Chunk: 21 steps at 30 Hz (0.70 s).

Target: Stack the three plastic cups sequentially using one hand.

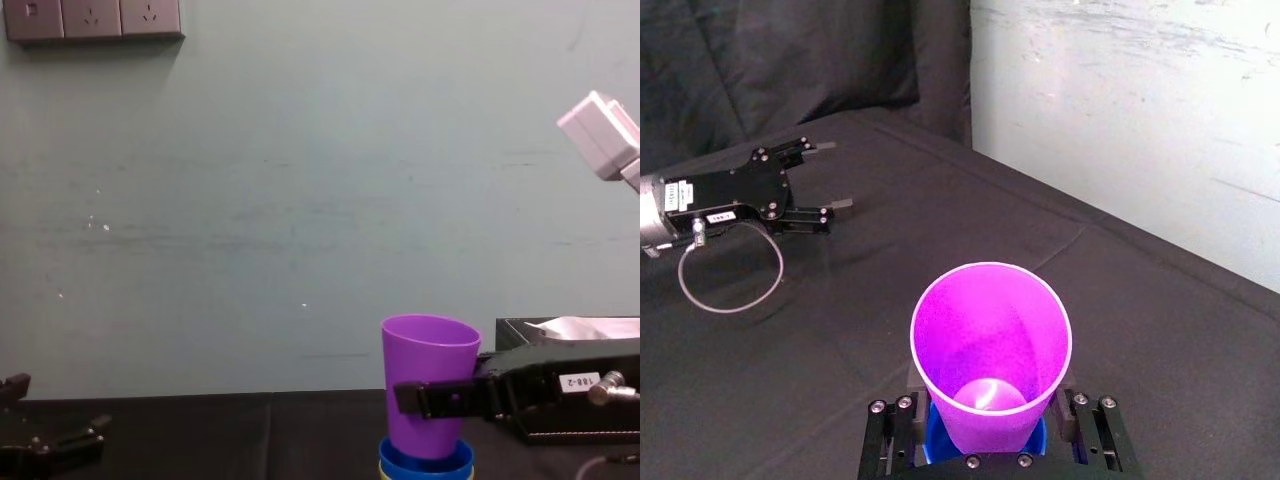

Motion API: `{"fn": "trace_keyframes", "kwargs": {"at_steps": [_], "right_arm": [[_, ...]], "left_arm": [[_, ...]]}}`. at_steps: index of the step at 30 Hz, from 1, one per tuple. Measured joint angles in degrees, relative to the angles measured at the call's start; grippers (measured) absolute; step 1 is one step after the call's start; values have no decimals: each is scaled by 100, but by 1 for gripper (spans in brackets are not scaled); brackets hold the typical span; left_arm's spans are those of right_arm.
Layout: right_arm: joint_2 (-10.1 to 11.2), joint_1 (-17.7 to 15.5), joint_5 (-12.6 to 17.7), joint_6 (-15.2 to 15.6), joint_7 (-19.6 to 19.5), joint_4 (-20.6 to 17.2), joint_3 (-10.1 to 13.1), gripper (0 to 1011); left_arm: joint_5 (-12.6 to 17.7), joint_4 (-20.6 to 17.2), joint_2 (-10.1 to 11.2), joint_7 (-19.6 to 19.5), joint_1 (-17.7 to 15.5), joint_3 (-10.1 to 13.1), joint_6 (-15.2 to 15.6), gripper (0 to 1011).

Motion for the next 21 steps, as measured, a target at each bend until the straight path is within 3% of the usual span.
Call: {"fn": "trace_keyframes", "kwargs": {"at_steps": [21], "right_arm": [[-47,73,-229,14,4,148,-117,712]], "left_arm": [[0,0,0,0,0,0,0,1000]]}}
